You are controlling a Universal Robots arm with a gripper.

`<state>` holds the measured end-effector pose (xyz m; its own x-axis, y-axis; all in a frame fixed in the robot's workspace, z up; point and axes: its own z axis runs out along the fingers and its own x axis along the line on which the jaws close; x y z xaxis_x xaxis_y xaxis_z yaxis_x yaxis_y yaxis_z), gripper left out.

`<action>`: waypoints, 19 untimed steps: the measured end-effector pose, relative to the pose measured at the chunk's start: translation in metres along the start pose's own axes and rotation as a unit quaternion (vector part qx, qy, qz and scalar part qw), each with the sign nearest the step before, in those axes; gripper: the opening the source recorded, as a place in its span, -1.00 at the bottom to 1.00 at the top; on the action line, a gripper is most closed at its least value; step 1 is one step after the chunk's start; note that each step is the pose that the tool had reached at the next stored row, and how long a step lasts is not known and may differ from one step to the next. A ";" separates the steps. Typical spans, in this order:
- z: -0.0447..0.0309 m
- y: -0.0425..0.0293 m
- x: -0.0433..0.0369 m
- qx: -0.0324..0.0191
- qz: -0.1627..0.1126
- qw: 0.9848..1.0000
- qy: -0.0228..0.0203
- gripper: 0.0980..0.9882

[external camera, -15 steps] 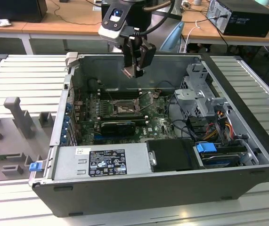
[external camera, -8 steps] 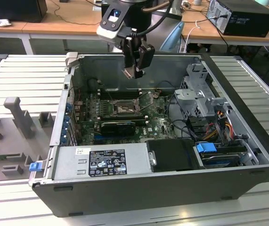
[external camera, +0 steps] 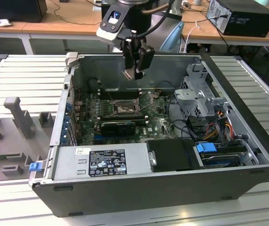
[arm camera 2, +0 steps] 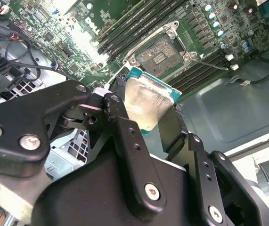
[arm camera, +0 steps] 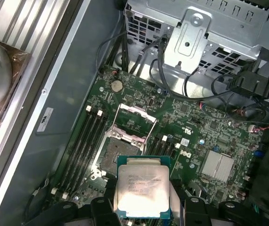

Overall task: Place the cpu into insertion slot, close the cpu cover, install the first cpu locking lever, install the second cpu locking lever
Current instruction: 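Place the cpu into insertion slot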

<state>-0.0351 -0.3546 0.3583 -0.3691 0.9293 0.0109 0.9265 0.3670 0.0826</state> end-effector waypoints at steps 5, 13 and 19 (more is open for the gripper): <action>0.0006 -0.0001 0.0000 0.000 0.011 1.000 -0.001 -0.04; 0.0026 -0.0002 0.0000 0.000 0.048 0.999 -0.005 -0.04; 0.0035 -0.0002 -0.0001 0.000 0.074 0.997 -0.007 -0.04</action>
<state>-0.0351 -0.3546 0.3548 -0.2266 0.9739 0.0092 0.9709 0.2251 0.0820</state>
